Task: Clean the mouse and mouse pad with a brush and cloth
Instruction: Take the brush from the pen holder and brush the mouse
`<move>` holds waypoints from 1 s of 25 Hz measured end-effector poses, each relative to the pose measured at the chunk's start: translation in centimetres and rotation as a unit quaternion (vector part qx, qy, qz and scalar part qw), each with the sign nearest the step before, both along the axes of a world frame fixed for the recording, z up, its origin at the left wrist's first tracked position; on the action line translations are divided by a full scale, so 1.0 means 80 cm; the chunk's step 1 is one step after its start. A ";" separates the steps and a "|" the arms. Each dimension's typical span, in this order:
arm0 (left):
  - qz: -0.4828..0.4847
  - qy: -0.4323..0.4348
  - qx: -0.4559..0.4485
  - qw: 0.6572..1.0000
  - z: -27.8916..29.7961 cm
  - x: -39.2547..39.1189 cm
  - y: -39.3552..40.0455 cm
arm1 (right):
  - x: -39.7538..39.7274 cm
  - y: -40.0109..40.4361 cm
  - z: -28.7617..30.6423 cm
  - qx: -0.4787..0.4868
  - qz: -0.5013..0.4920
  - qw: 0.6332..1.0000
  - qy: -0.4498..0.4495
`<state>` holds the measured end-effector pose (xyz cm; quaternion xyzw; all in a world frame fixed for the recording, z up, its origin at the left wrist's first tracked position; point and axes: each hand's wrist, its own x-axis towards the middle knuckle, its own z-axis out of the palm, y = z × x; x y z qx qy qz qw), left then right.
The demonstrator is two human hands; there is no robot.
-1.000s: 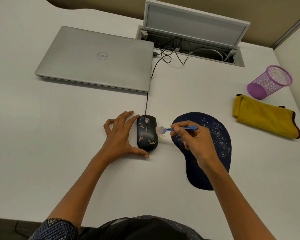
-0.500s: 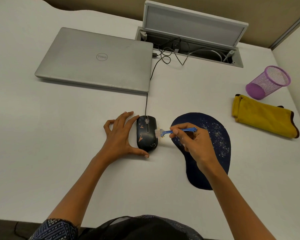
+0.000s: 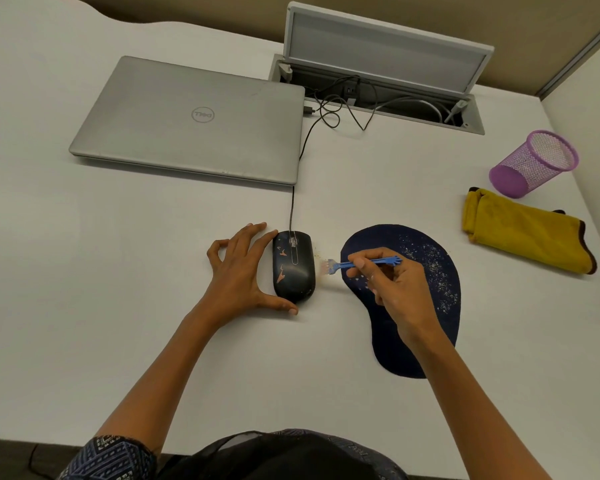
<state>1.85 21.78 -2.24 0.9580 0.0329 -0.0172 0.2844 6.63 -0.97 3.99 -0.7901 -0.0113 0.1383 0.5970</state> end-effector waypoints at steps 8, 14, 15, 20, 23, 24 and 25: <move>0.002 0.005 -0.005 1.000 0.000 0.001 -0.001 | -0.012 0.006 -0.002 0.006 0.071 0.997 0.003; 0.001 0.004 -0.003 1.000 -0.002 0.001 0.000 | -0.009 0.001 0.001 0.030 0.069 0.997 0.010; 0.001 0.008 -0.003 1.000 -0.002 0.001 0.000 | -0.013 0.004 0.000 0.018 0.102 0.995 0.013; 0.002 0.001 0.003 1.000 0.001 0.000 -0.001 | -0.006 -0.004 -0.004 -0.007 0.012 1.000 -0.023; 0.001 0.009 0.003 1.000 0.002 0.001 0.000 | -0.005 -0.002 -0.002 0.034 0.047 0.998 0.006; 0.001 0.016 0.001 1.000 0.002 0.002 0.000 | -0.008 0.001 -0.003 0.037 0.073 0.996 0.018; 0.001 0.019 0.001 1.000 0.002 0.002 0.000 | -0.009 0.005 -0.004 0.028 0.083 0.996 0.021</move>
